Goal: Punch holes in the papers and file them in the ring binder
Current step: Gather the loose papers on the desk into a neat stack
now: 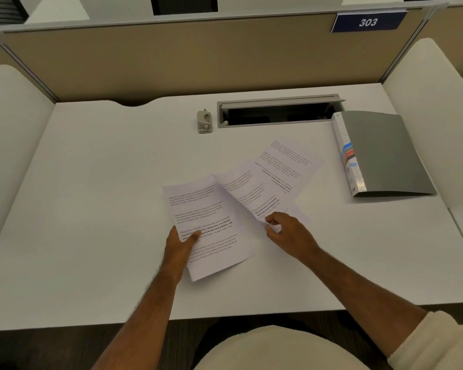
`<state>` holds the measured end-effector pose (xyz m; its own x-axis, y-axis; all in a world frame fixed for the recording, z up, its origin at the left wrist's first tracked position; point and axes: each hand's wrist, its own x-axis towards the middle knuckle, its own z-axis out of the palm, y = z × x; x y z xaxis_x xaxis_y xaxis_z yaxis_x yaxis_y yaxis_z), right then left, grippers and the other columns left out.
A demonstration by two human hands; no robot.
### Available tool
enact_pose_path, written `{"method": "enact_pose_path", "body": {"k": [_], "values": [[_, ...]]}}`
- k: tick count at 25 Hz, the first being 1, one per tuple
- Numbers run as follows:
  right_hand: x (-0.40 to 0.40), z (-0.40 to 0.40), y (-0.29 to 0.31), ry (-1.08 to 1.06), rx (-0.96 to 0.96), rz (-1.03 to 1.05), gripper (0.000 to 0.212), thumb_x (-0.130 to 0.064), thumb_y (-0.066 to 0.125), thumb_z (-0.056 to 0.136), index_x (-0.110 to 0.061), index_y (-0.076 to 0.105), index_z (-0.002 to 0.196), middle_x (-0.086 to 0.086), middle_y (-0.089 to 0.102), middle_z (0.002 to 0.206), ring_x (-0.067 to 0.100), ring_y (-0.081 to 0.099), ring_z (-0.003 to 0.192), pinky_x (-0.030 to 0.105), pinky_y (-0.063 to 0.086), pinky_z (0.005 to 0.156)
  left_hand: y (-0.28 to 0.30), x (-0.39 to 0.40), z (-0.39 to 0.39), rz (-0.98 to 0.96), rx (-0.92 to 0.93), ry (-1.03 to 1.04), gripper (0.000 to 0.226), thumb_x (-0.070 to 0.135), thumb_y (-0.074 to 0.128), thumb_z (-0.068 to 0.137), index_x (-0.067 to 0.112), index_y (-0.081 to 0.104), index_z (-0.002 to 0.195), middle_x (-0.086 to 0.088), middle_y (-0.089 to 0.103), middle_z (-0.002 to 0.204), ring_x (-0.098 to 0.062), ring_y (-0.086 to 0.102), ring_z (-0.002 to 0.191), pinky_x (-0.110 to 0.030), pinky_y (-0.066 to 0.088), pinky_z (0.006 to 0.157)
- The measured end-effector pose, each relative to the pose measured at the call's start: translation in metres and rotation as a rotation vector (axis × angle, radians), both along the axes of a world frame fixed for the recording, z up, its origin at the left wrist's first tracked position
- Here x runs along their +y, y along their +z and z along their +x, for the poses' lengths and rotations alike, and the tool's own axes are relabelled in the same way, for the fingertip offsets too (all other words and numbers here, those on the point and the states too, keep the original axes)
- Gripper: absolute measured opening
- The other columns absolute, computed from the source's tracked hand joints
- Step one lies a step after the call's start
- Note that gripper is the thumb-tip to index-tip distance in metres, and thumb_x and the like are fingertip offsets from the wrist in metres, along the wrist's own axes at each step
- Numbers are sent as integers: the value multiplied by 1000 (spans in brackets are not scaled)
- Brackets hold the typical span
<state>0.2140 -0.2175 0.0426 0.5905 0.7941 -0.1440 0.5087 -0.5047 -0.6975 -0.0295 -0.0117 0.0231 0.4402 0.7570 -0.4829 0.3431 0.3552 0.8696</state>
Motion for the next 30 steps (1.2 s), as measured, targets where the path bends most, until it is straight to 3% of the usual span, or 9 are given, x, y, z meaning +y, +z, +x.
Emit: {"method": "enact_pose_path", "body": {"k": [4, 7, 11, 14, 19, 21, 23, 27, 30], "values": [[30, -30, 9, 100, 72, -11, 17, -29, 66, 93, -14, 65, 102, -2, 71, 101, 14, 66, 89, 31, 54, 78, 2, -5, 4, -1, 5, -4, 43, 20, 74, 94, 22, 59, 134, 4, 72, 125, -17, 72, 108, -35, 62, 86], [49, -50, 9, 176, 158, -18, 21, -34, 65, 94, -17, 64, 105, -3, 70, 109, 10, 66, 97, 29, 57, 80, 4, -8, 5, -14, 16, -20, 42, 22, 73, 95, 25, 59, 134, 3, 73, 123, -19, 74, 106, -42, 63, 87], [68, -75, 8, 246, 238, -38, 23, -36, 65, 95, -17, 61, 107, 0, 69, 114, 9, 66, 100, 31, 59, 84, 12, -13, 5, -60, -12, -23, 37, 23, 66, 100, 29, 58, 136, 6, 74, 120, -17, 76, 102, -37, 64, 80], [77, -90, 8, 288, 286, -79, 26, -36, 66, 94, -16, 60, 109, 1, 67, 119, 13, 66, 103, 33, 59, 88, 14, -13, 6, -134, -4, 11, 34, 40, 53, 105, 31, 57, 137, 3, 74, 123, -17, 75, 103, -42, 64, 84], [86, -104, 12, 339, 377, -158, 46, -44, 68, 91, -18, 57, 128, -1, 59, 138, 17, 62, 121, 27, 53, 94, 18, -4, 3, -258, -112, -52, 56, 62, 28, 104, 33, 56, 143, -1, 72, 130, -27, 72, 114, -53, 57, 96], [85, -107, 9, 349, 407, -166, 48, -43, 67, 93, -19, 53, 133, -1, 56, 143, 18, 59, 126, 29, 53, 97, 21, -3, 4, -244, -102, -62, 51, 60, 34, 104, 34, 55, 142, 0, 72, 129, -27, 72, 112, -52, 59, 93], [84, -108, 8, 353, 402, -171, 44, -39, 65, 95, -19, 51, 132, 0, 56, 143, 19, 59, 127, 25, 53, 95, 22, -4, 3, -157, -54, -72, 35, 44, 52, 104, 34, 56, 138, 2, 73, 128, -23, 74, 108, -46, 63, 86], [82, -95, 11, 318, 345, -142, 30, -32, 65, 95, -21, 53, 120, -4, 56, 123, 14, 58, 112, 17, 49, 86, 26, -2, -1, -17, 6, -60, 41, 18, 67, 99, 35, 53, 134, 10, 69, 123, -17, 71, 107, -24, 62, 70], [80, -73, 2, 194, 204, -68, 39, -35, 70, 91, -21, 51, 122, -4, 51, 124, 15, 51, 115, 31, 50, 93, 31, 5, -7, 28, 5, -50, 47, 20, 70, 97, 31, 51, 138, 10, 69, 123, -15, 72, 106, -24, 62, 71]]}}
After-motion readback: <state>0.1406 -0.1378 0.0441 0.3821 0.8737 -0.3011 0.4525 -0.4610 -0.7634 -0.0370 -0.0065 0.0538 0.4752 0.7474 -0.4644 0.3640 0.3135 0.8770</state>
